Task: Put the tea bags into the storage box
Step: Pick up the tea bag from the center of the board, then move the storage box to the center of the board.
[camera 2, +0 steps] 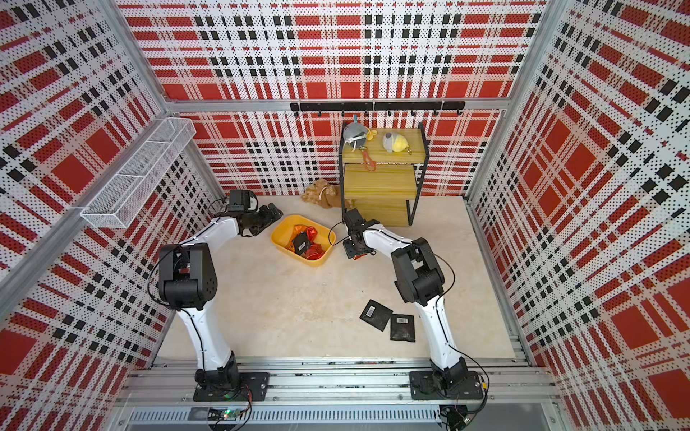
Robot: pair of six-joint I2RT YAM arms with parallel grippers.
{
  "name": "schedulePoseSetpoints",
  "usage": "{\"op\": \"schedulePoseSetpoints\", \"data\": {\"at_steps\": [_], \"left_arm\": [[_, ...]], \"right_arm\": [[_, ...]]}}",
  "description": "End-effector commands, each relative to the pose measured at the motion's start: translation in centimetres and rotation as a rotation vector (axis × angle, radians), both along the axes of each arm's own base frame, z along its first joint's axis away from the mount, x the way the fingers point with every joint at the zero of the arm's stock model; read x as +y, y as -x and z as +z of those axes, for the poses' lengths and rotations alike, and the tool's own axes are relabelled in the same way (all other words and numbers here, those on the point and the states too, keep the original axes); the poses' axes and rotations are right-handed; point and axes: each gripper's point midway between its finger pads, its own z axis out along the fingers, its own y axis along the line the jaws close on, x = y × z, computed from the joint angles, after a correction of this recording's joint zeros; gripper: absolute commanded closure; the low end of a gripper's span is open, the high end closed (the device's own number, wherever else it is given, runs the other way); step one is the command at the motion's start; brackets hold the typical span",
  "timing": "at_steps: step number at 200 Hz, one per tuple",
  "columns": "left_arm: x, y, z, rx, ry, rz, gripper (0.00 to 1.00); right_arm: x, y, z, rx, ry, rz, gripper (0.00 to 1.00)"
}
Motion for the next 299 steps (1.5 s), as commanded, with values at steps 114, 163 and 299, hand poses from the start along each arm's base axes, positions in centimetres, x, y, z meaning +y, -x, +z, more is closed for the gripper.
{"op": "schedulePoseSetpoints", "data": {"at_steps": [114,163,299], "left_arm": [[-4.0,-1.7,-3.5,0.033,-0.029,-0.132,0.11],[-7.8,0.4,-4.4,0.063,-0.057,-0.207,0.12],[-19.8,8.4,0.3,-0.011,0.045,-0.31,0.12]], "right_arm": [[-1.1,1.3,9.9,-0.122,-0.11,-0.059,0.43],[-1.1,1.4,11.8,-0.15,-0.137,-0.069,0.43],[-2.2,3.4,12.5,-0.151,-0.141,-0.077,0.43]]}}
